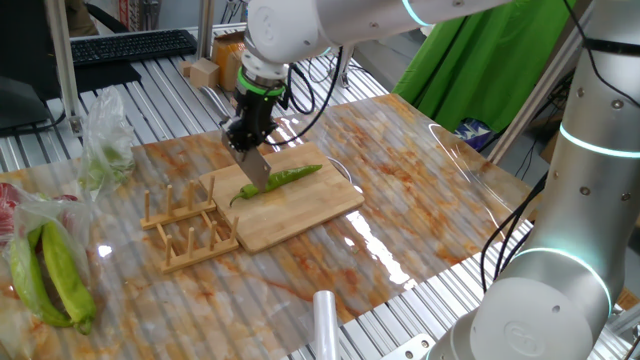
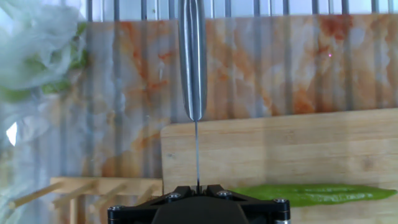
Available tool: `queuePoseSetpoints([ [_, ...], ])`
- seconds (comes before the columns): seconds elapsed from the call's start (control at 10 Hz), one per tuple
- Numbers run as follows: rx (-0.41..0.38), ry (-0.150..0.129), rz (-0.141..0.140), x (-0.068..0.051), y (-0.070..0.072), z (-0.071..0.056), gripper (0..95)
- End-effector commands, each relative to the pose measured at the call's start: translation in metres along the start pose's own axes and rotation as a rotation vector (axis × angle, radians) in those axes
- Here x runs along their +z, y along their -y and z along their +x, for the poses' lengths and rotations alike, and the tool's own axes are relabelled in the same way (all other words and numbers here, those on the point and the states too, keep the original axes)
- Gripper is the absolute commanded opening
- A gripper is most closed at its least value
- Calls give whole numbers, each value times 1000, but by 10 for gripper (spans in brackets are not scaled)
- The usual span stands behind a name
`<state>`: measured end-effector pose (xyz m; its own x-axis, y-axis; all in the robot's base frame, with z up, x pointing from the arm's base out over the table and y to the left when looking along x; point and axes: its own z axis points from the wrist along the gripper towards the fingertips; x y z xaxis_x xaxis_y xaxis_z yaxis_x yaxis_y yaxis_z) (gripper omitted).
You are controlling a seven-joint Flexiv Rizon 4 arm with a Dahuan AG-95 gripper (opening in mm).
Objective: Chop the chili peppers
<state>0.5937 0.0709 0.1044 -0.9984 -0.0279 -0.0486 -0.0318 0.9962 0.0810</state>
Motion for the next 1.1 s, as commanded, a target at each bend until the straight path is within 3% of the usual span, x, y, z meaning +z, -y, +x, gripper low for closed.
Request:
queuePoseSetpoints([
  [0.1,5,-2,-8,4,-1,0,0],
  [1.1,-26,1,-8,16,6,2,0],
])
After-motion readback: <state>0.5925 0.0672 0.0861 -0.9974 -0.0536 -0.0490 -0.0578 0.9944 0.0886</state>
